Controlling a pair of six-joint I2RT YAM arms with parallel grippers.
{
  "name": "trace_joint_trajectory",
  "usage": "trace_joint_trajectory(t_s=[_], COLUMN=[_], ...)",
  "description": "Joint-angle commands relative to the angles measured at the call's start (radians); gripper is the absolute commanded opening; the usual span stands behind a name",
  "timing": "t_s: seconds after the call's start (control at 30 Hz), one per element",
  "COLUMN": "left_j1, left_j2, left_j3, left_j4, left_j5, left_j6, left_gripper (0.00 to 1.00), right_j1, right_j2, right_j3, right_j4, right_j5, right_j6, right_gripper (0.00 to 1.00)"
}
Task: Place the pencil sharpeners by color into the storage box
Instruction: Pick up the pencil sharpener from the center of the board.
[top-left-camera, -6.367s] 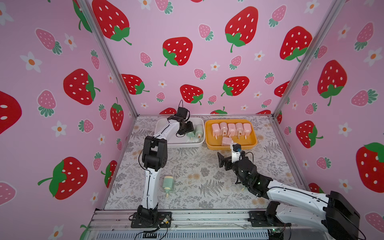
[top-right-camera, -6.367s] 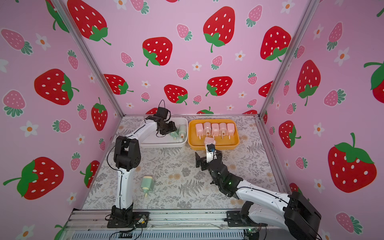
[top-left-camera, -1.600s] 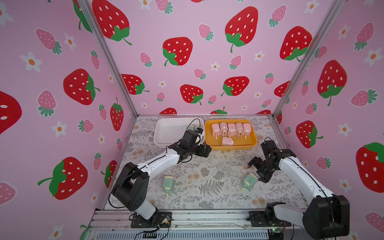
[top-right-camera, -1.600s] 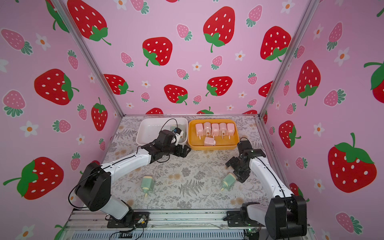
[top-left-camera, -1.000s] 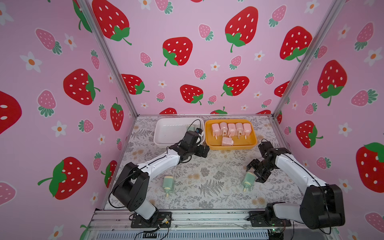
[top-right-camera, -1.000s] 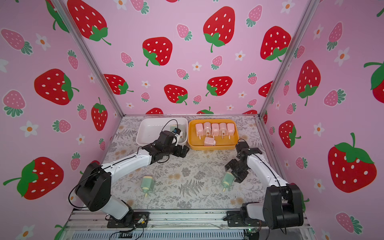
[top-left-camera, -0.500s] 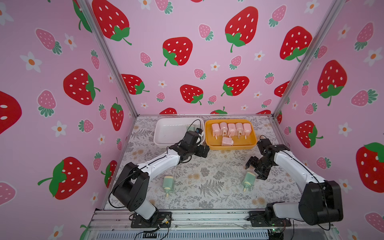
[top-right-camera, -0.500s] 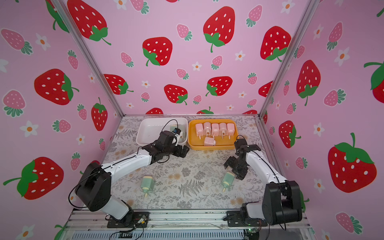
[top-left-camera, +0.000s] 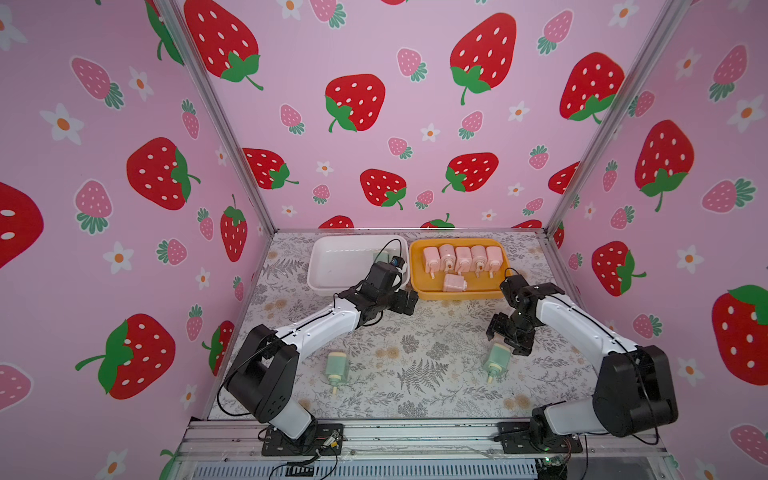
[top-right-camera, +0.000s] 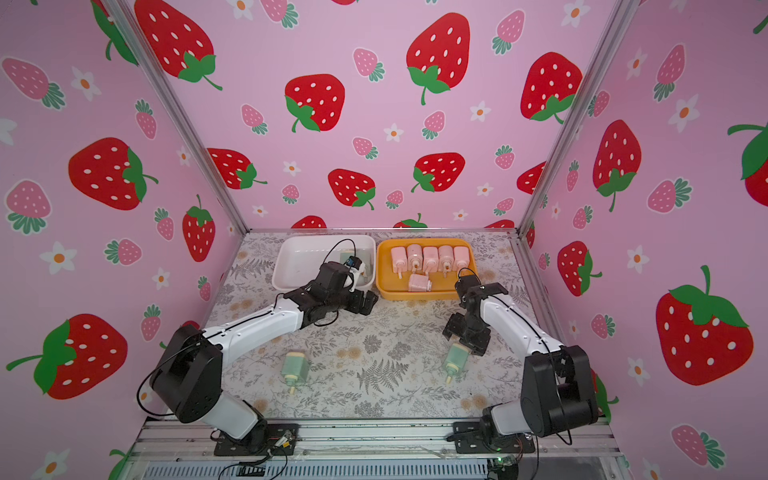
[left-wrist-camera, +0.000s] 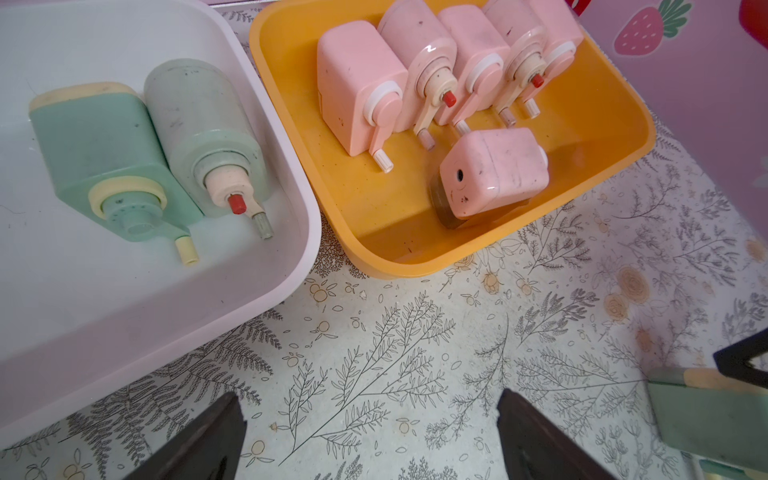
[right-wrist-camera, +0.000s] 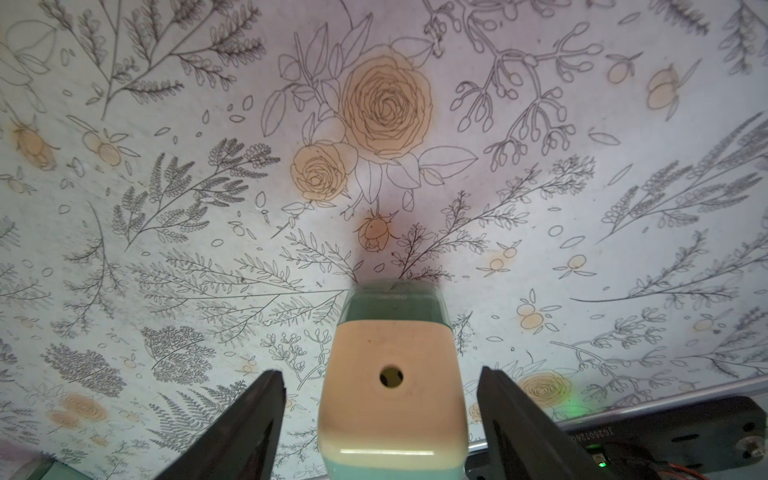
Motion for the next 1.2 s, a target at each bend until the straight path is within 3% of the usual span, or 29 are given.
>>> trace_joint_trajectory(t_s=[0.0, 0.37, 0.53, 0.73, 0.8, 0.9, 1.17], left_j1=[-0.003, -0.005, -0.006, -0.009, -0.011, -0.016, -0.043], left_j2=[0.004, -0.004, -0.003, -0.006, -0.009, -0.013, -0.061], left_j3=[0.002, -0.005, -0.007, -0.008, -0.01, -0.014, -0.012], left_j4=[-0.003, -0.003, 0.0, 0.001, 0.007, 0.03, 0.039], left_j5=[-0.008, -0.011, -0.008, -0.007, 0.005, 0.027, 0.068], left_j6=[0.009, 0.009, 0.005, 0.007, 0.012, 0.024, 0.058], left_gripper=[1.0, 1.0, 1.0, 1.0, 1.0, 1.0, 0.99], right_j1=[0.015, 0.018, 0.018, 0.018, 0.019, 0.031, 0.173], right_j2=[0.01, -0.004, -0.021, -0.037, -0.045, -0.054, -0.009], right_j3=[0.011, -0.021, -0.034, -0.036, -0.029, -0.008, 0.093], right_j4=[-0.032, -0.022, -0.015, -0.016, -0.009, 0.057, 0.32], right_j5=[0.03, 0.011, -0.004, 0.004, 0.001, -0.051, -0.083], right_j6=[-0.023, -0.012, -0.005, 0.011, 0.038, 0.133, 0.422], right_gripper=[0.75, 0.74, 0.68, 0.49, 0.34, 0.0, 0.0])
